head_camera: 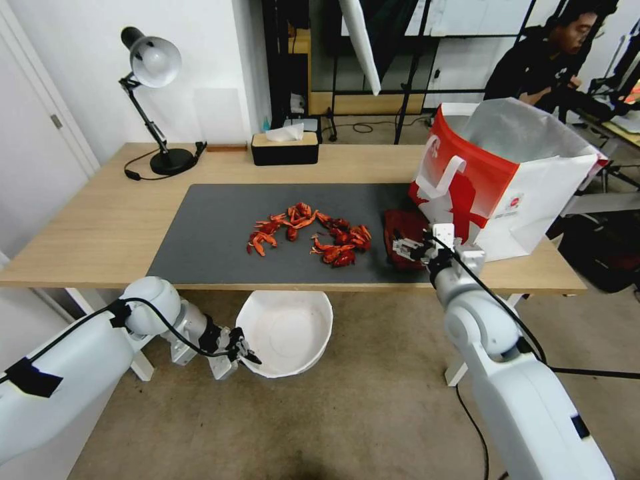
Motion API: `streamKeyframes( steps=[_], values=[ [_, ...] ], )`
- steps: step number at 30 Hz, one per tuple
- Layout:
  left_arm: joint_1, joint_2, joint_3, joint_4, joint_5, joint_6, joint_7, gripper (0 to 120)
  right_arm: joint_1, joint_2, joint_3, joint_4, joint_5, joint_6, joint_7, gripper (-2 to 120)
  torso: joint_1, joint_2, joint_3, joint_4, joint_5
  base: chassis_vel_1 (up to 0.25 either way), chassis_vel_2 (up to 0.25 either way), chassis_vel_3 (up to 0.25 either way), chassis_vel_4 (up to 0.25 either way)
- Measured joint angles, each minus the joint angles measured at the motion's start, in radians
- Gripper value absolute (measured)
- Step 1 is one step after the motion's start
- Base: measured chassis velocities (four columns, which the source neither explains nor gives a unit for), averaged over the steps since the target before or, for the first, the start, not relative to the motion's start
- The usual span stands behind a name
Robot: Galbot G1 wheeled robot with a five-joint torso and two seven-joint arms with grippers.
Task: Sweep shrimp from table into container with towel, then put container into takeout bag.
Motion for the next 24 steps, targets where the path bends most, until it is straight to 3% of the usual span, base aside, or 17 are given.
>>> streamKeyframes(
  steps=[8, 24],
  values=[
    [0.022, 0.003, -0.023, -0.002, 0.003, -0.009, -0.002, 0, 0.053, 0.025, -0.03, -0.041, 0.047, -0.075, 0.107, 100, 0.0, 0.0, 0.0, -0.0001, 0.0001, 0.0, 0.0, 0.0, 0.0],
    [0.021, -0.006, -0.019, 0.009, -0.003, -0.011, -0.004, 0, 0.065, 0.055, -0.032, -0.072, 0.045, -0.09, 0.159, 100, 0.0, 0.0, 0.0, -0.0002, 0.0001, 0.0, 0.0, 0.0, 0.0]
  ],
)
